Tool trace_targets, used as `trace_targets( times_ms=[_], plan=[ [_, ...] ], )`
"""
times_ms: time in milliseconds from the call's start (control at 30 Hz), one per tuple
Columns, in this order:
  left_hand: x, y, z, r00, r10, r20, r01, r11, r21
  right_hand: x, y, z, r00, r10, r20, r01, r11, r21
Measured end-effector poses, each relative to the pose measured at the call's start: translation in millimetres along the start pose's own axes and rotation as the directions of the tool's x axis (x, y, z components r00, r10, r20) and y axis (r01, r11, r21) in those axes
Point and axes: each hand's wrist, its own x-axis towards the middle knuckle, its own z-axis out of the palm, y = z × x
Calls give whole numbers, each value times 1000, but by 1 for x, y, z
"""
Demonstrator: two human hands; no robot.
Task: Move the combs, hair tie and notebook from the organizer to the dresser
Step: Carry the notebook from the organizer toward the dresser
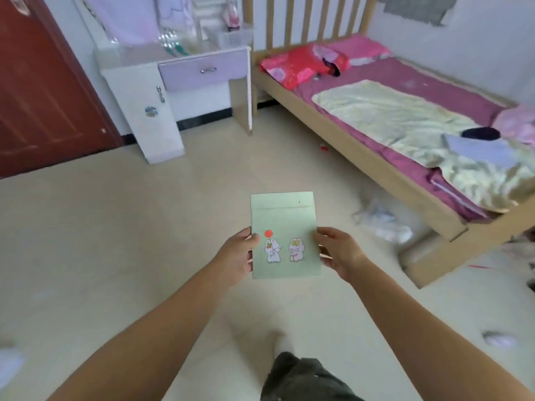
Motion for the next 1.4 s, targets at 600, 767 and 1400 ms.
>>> trace_targets(
  times_ms=[600,767,1400],
  plan=[
    [264,241,-266,911,-38,-411,-26,988,-149,413,-213,283,851,161,500,41,928,-369],
    [345,354,-334,910,3,-414,-35,997,-71,512,-294,349,845,187,502,-2,939,-345],
    [708,663,-568,884,-41,-466,-75,971,-226,941,-546,612,790,243,563,18,909,-417]
  ],
)
